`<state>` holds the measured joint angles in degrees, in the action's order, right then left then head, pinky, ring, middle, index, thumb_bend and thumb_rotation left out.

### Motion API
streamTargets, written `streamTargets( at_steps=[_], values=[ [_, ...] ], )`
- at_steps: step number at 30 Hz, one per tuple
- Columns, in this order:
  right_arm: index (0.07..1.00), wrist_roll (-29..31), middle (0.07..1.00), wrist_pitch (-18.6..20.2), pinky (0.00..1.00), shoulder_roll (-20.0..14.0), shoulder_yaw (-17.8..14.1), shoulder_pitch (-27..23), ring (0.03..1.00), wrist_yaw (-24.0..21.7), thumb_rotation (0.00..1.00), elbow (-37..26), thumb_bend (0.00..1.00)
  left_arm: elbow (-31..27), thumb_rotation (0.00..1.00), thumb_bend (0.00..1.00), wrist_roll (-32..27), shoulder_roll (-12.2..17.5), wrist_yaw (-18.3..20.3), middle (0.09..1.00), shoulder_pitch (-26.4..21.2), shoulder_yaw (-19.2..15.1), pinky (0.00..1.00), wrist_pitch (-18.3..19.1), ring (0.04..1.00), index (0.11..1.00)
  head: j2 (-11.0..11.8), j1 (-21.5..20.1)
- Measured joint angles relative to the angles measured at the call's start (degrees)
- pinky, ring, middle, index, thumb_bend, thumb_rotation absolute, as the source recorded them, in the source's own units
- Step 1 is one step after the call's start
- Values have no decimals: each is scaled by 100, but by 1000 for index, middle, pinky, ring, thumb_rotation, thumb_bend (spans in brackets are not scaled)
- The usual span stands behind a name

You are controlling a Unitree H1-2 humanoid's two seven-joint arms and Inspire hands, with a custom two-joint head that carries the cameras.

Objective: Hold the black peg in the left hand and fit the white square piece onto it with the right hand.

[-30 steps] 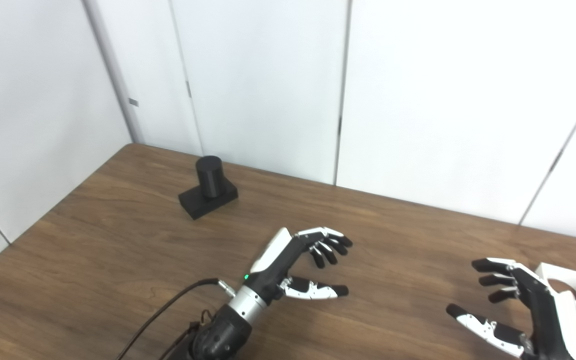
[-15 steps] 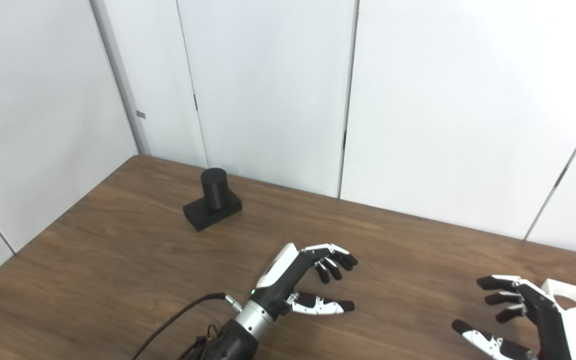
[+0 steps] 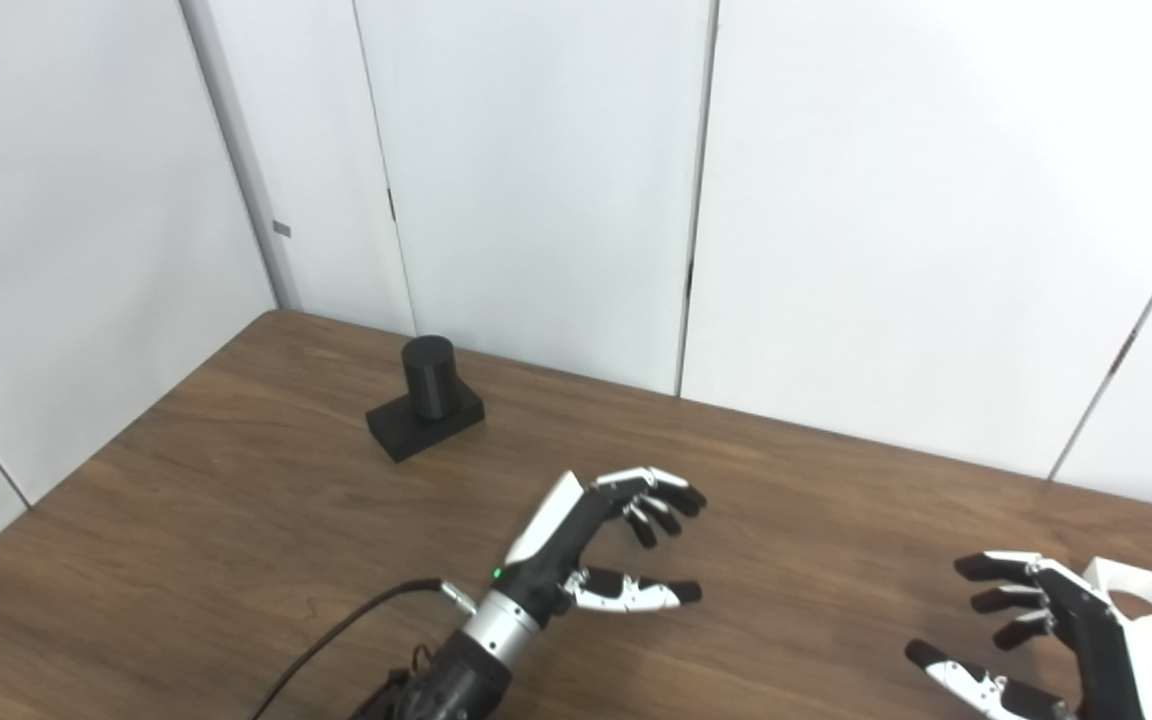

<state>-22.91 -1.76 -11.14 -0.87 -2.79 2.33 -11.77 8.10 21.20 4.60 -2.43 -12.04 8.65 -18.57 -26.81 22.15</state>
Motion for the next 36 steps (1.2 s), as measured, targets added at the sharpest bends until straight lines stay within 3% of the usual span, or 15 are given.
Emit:
streamTargets(
  at_steps=[6, 15, 22, 31, 36],
  values=[
    [580, 85, 624, -5, 387, -69, -21, -1, 554, -6, 0, 2, 586, -217, 68, 767, 128, 252, -23, 661, -133, -248, 466, 109, 605, 628, -9, 17],
    [584, 100, 628, 4, 389, -110, -24, -2, 556, -21, 0, -14, 588, -554, 47, 753, 406, 372, -90, 677, -142, -417, 479, 394, 619, 650, 17, 26],
    [584, 101, 623, 4, 392, -111, -25, -2, 553, -25, 0, -14, 593, -861, 104, 786, 859, 625, -240, 752, -309, -723, 579, 716, 726, 686, 26, 44],
    [583, 115, 625, 54, 392, -111, -31, -2, 552, -35, 0, -26, 596, -973, 74, 770, 988, 770, -402, 769, -431, -1082, 614, 1081, 741, 700, 0, 44],
    [583, 111, 626, 81, 385, -113, -32, -2, 550, -42, 0, -43, 592, -952, 80, 760, 967, 1009, -420, 791, -572, -1203, 641, 1171, 755, 736, -9, 26]
  ],
)
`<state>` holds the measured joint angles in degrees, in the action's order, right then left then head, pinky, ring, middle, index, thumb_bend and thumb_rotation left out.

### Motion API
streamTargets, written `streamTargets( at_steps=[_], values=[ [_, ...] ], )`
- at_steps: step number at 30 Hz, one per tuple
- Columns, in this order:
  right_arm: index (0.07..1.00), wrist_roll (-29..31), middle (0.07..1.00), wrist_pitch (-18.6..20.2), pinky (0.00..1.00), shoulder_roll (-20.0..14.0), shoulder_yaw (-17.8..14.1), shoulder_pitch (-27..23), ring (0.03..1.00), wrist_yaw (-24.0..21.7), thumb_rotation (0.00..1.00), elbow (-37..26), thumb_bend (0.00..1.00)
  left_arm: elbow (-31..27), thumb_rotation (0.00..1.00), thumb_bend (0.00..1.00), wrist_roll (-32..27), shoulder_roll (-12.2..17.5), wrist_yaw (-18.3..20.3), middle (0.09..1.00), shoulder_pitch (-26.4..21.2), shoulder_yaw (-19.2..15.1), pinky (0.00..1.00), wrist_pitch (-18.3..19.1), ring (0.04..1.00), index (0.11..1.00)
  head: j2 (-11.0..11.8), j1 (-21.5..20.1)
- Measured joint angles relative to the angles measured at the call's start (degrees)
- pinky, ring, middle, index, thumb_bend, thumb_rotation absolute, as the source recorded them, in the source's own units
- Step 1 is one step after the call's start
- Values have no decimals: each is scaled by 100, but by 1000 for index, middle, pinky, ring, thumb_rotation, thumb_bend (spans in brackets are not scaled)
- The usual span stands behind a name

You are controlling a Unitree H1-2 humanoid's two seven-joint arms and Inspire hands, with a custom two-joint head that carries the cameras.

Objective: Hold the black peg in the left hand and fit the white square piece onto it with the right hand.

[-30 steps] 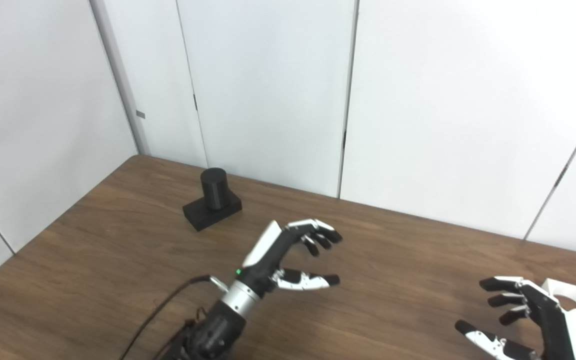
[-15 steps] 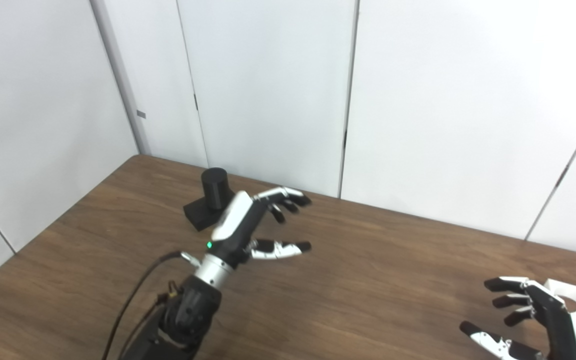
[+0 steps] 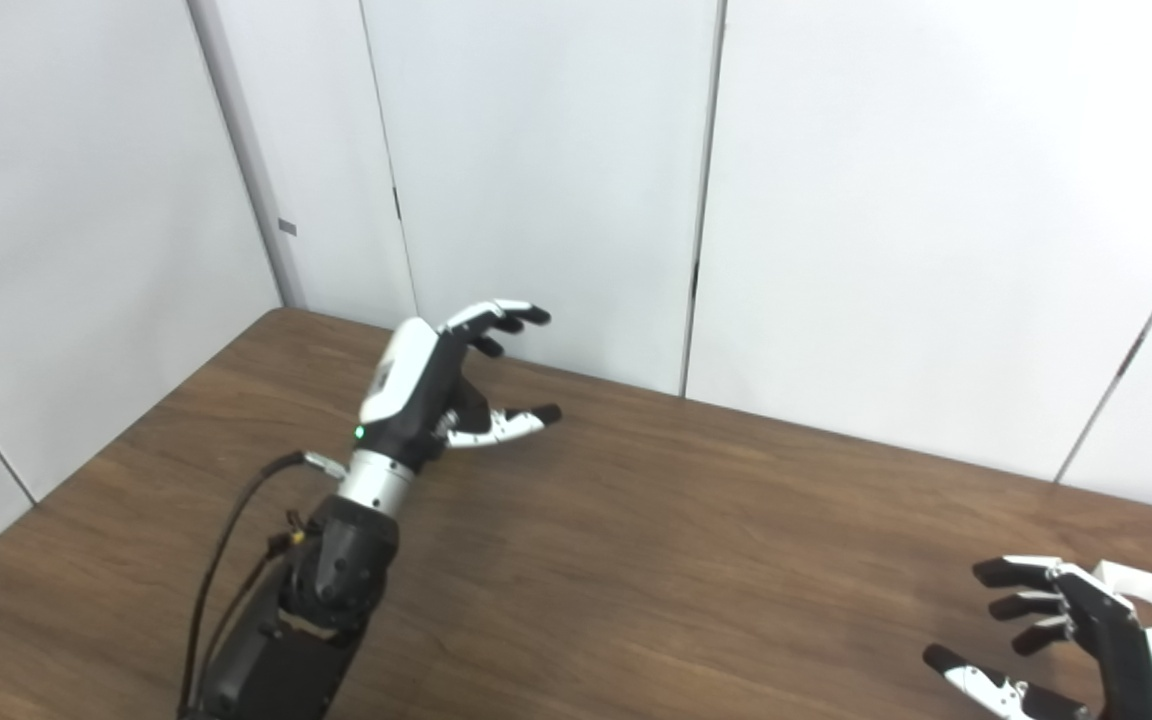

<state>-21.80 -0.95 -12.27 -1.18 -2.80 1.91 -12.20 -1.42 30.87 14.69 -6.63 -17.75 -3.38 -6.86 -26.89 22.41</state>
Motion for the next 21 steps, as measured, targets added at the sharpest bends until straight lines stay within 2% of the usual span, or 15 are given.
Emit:
streamTargets(
  at_steps=[7, 12, 15, 16, 21],
  values=[
    [584, 37, 624, 39, 406, 4, 2, 0, 555, -26, 0, -30, 600, 91, 157, 782, 142, 255, -5, 809, -98, -26, 677, 307, 798, 754, -26, 18],
    [586, 12, 623, 83, 401, 15, 11, -5, 552, -33, 0, -161, 595, 96, 148, 804, 193, 417, -6, 829, -102, -77, 598, 483, 819, 749, -26, -9],
    [587, 11, 623, 84, 407, 22, 22, -3, 556, -36, 0, -160, 596, 112, 165, 814, 243, 468, -16, 848, -115, -113, 595, 647, 852, 755, -26, -9],
    [588, 10, 626, 98, 410, 27, 22, -3, 560, -37, 0, -163, 595, 133, 168, 824, 281, 494, -35, 851, -125, -119, 612, 672, 862, 754, -26, -9],
    [592, -3, 633, 200, 402, 42, 24, -3, 560, -46, 0, -213, 589, 195, 253, 878, 561, 594, -178, 929, -226, -133, 832, 959, 972, 785, -44, 0]
  ],
)
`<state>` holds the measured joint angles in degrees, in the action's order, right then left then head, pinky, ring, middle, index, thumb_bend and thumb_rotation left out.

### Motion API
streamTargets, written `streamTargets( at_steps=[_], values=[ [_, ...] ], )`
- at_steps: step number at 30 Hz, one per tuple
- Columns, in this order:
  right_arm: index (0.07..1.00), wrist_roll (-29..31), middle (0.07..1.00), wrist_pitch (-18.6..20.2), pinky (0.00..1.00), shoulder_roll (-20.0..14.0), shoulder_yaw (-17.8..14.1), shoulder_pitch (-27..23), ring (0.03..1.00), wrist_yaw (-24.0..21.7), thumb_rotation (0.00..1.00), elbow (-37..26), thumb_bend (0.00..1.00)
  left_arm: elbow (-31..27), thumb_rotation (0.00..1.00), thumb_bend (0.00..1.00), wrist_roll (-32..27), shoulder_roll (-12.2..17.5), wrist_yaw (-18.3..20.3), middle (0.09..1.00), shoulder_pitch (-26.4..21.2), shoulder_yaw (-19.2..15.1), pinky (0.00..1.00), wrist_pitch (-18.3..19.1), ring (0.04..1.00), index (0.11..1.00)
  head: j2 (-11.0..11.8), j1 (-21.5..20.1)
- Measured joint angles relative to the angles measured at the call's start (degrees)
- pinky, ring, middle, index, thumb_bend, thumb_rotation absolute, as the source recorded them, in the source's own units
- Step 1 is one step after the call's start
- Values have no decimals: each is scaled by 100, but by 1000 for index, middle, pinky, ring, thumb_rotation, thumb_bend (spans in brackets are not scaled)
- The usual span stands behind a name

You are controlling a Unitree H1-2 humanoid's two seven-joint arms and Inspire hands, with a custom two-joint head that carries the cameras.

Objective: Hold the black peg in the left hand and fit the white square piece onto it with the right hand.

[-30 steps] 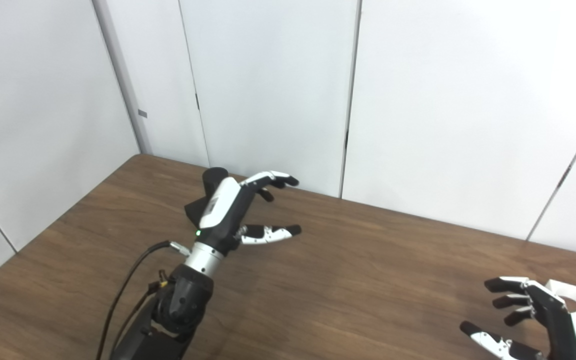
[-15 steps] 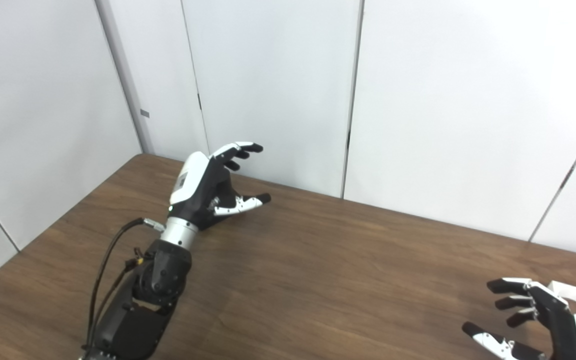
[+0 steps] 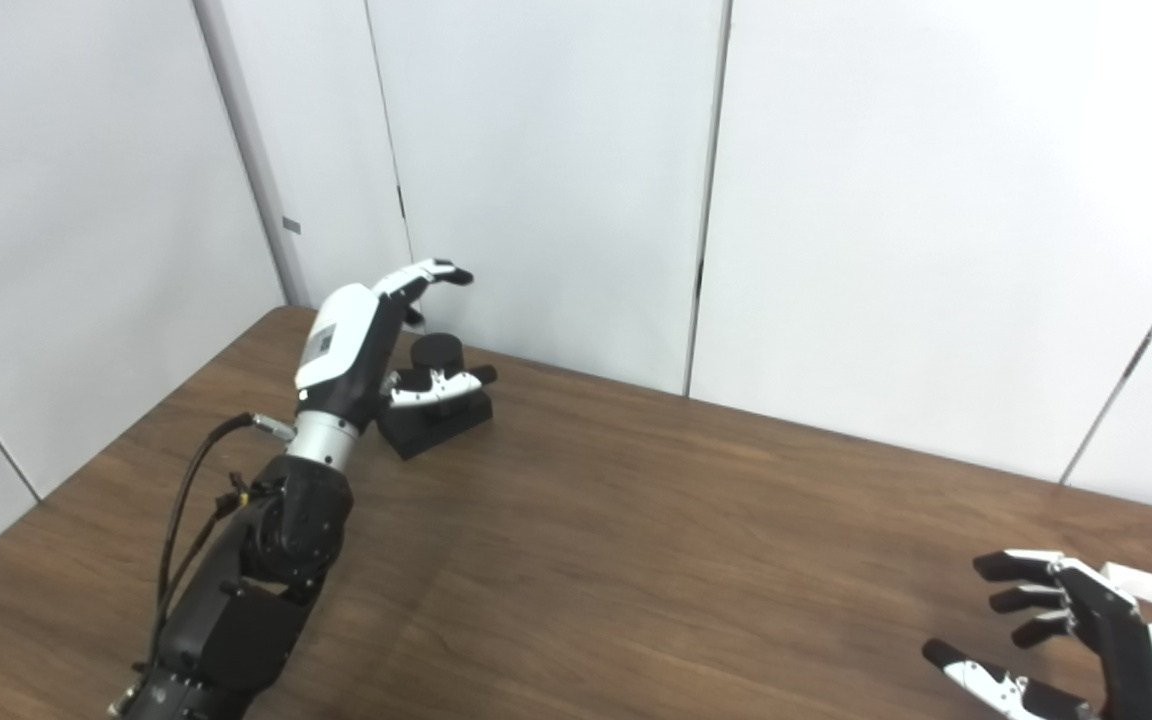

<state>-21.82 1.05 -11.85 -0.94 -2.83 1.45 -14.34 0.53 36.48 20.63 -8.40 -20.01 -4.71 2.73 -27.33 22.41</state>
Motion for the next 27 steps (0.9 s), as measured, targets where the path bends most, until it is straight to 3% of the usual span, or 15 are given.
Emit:
streamTargets(
  at_steps=[6, 12, 18, 22, 27],
  values=[
    [589, 0, 626, 33, 407, -3, -2, 0, 558, 0, 0, -9, 595, 0, 374, 957, 479, 175, 85, 981, -106, 91, 872, 683, 1000, 827, -17, -9],
    [590, 2, 628, 51, 409, -3, -3, 0, 558, 0, 0, -112, 594, 307, 438, 999, 588, 334, 62, 1000, -117, 213, 923, 803, 1000, 853, -35, 0],
    [589, 4, 631, 100, 404, -4, -5, 5, 557, -4, 0, -154, 589, 592, 455, 1000, 645, 497, 51, 1000, -123, 318, 895, 919, 1000, 860, -62, 18],
    [591, 9, 636, 130, 408, -1, -5, 5, 558, -13, 0, -202, 588, 815, 490, 1000, 769, 557, 80, 1000, -223, 461, 900, 1130, 1000, 857, -62, 18],
    [588, 20, 640, 139, 410, -4, -10, 7, 562, -16, 0, -211, 587, 958, 604, 1000, 1021, 643, 316, 1000, -302, 727, 881, 1591, 1000, 847, -97, -9]
  ],
)
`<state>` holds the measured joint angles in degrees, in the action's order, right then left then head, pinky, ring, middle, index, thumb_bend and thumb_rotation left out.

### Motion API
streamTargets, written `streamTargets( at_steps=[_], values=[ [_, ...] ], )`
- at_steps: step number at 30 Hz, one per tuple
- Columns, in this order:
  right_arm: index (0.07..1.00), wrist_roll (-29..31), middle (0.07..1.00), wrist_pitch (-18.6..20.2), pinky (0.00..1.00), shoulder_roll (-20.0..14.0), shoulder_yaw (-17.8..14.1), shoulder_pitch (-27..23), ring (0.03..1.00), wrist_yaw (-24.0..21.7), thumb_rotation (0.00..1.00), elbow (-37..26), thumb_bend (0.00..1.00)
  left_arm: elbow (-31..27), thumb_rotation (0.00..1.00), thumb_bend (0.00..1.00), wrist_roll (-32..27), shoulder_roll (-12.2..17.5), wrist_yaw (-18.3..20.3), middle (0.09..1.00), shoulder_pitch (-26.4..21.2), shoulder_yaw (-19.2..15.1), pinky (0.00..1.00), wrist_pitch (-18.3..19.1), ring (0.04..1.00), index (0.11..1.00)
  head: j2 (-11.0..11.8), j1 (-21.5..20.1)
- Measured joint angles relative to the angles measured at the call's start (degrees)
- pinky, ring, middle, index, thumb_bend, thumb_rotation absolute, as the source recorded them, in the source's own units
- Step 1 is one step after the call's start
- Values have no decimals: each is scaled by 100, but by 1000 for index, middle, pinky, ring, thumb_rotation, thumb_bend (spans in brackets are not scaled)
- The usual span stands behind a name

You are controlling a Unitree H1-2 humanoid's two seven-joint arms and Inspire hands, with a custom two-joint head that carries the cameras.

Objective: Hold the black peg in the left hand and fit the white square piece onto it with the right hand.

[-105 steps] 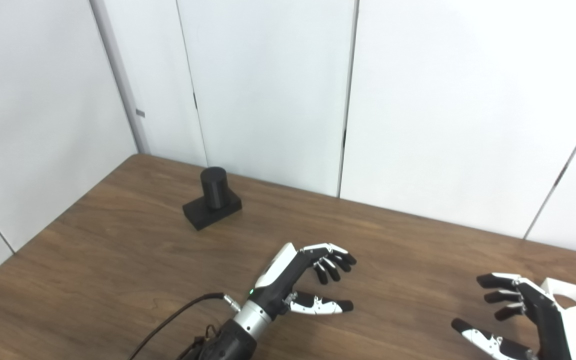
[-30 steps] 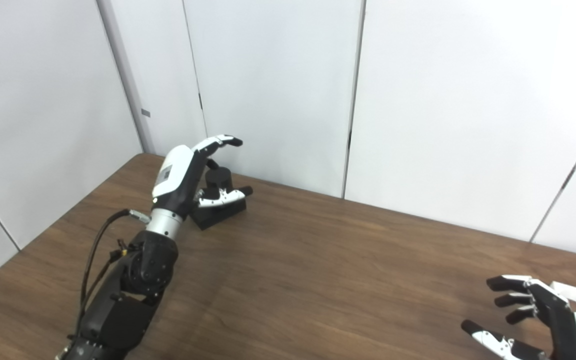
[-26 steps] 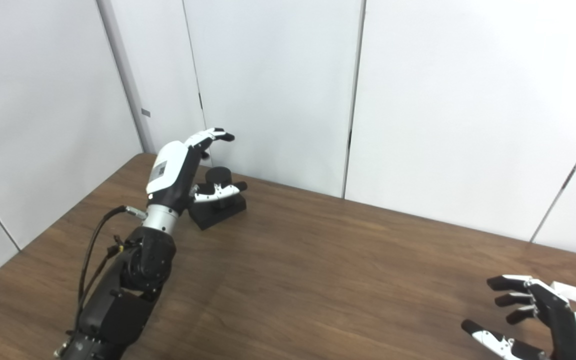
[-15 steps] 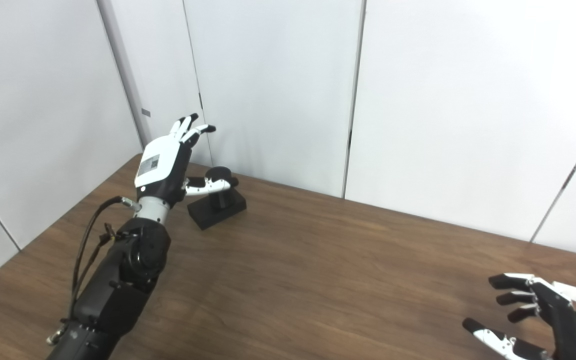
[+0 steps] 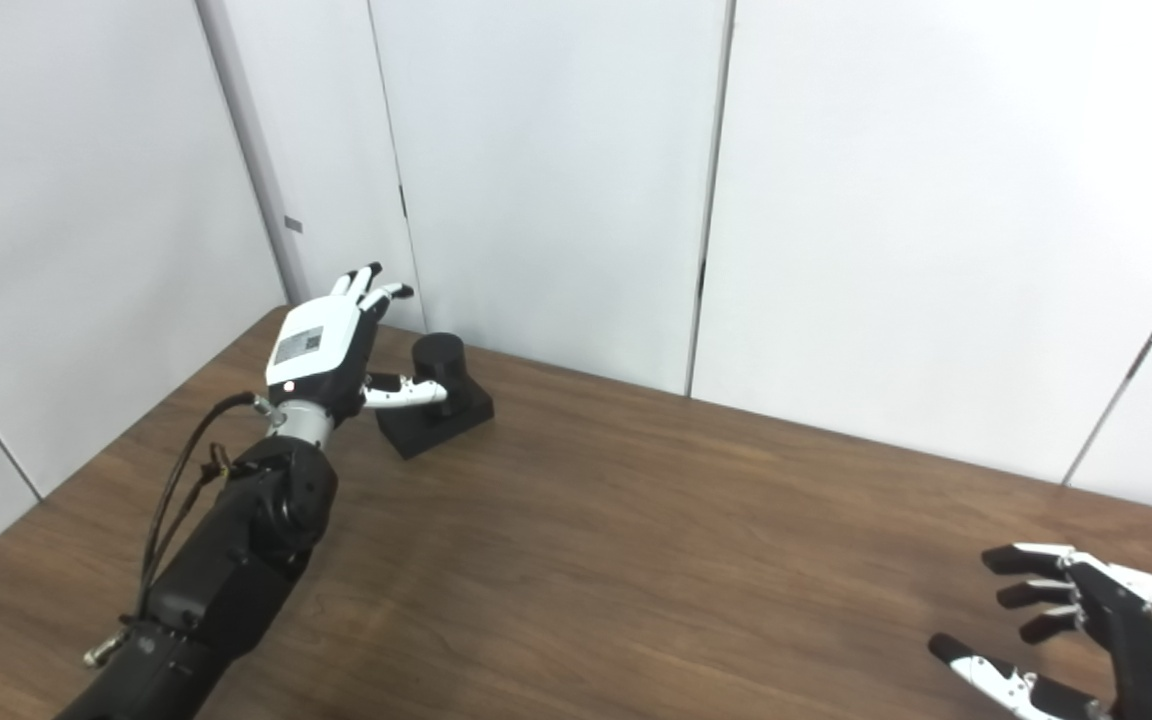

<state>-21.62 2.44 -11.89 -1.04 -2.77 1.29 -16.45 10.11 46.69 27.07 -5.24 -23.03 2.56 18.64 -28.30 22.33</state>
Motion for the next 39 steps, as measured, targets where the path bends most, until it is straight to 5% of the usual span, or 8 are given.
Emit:
streamTargets(
  at_steps=[11, 17, 23, 27, 39],
  values=[
    [584, -4, 636, 17, 401, 0, -4, 6, 557, -20, 0, -104, 593, 325, 651, 1000, 197, 69, 453, 1000, -71, 349, 885, 763, 1000, 857, -26, 0],
    [578, -7, 646, 30, 401, 2, -3, 12, 559, -26, 0, -113, 594, 569, 679, 1000, 227, 94, 594, 1000, -167, 403, 887, 789, 1000, 869, -35, -9],
    [490, -30, 650, 156, 387, 0, -5, 26, 557, -39, 107, -218, 501, 791, 678, 1000, 222, 149, 610, 1000, -201, 437, 899, 791, 1000, 879, -35, -27],
    [487, -31, 648, 155, 427, 0, -5, 29, 557, -38, 4, -300, 471, 855, 684, 1000, 230, 153, 643, 1000, -210, 470, 890, 793, 1000, 878, -53, -27],
    [487, -34, 652, 160, 430, 4, -3, 45, 562, -40, 0, -316, 469, 1119, 624, 1000, 178, 156, 767, 1000, -346, 565, 924, 791, 1000, 865, -70, -53]
  ],
)
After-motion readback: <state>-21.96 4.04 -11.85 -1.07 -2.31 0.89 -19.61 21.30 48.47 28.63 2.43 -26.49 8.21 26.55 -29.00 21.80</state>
